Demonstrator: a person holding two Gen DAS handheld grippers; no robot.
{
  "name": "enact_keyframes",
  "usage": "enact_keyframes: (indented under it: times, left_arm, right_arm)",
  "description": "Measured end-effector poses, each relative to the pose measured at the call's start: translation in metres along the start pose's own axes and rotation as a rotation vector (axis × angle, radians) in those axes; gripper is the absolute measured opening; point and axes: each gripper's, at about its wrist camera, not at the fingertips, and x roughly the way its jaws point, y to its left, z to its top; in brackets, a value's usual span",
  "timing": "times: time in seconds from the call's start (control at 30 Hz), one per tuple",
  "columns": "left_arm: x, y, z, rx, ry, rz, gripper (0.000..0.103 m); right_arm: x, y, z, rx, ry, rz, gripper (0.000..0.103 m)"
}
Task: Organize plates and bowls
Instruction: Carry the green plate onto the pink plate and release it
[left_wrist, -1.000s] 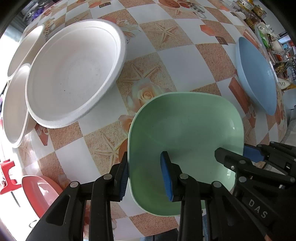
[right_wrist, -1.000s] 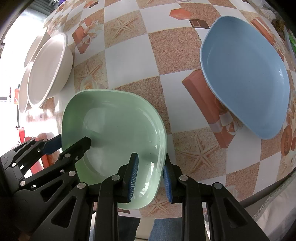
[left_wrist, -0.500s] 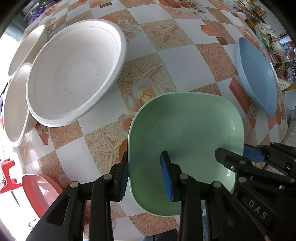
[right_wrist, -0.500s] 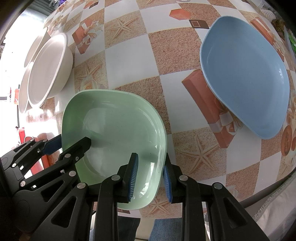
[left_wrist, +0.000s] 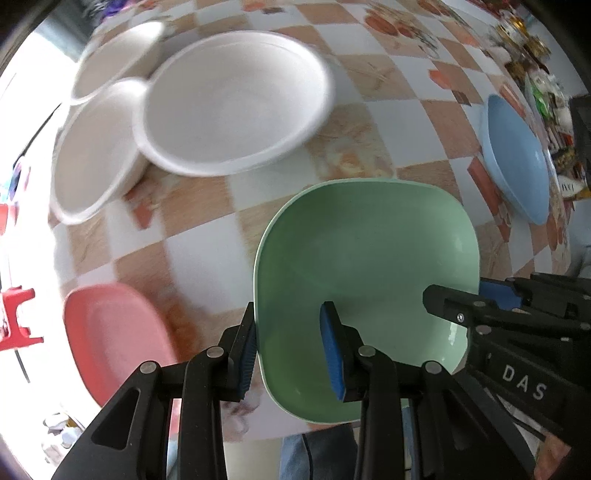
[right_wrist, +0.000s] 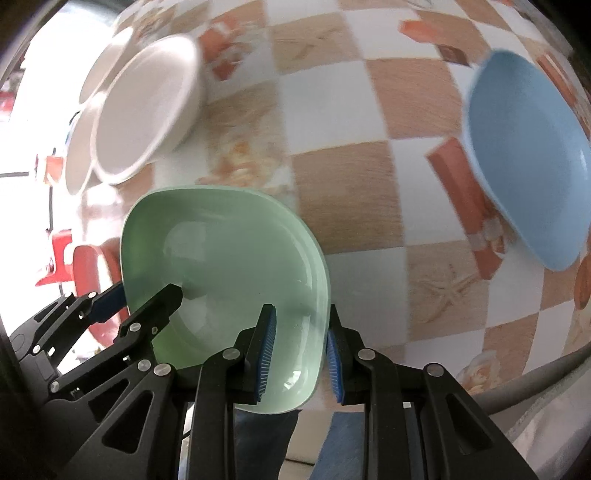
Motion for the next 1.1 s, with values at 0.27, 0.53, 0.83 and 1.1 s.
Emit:
enact_keyframes:
  times: [0.27, 0.53, 0.83, 1.1]
  left_arm:
    - [-0.029, 0.07, -0.022, -0.126, -0.01, 0.056, 0.036]
    - [-0.034, 0.153, -0.041, -0.189, 0.001, 0.146, 0.036]
    - [-0.014, 0.188, -0.054, -0.208, 0.008, 0.152, 0.036]
    - [-0.004, 0.184, -0.066, -0.206, 0.019, 0.148, 0.037]
  right_arm:
    - [-0.014, 0.063, 0.009, -0.134, 0.024, 0.038, 0.029]
    - [0.023, 0.138, -0.009, -0.201, 0.062, 0.097, 0.029]
    - [0.057, 0.134, -0.033, -0.209, 0.076, 0.085, 0.029]
    - [0.07, 0.148, -0.04, -0.238, 0.057, 0.056, 0.029]
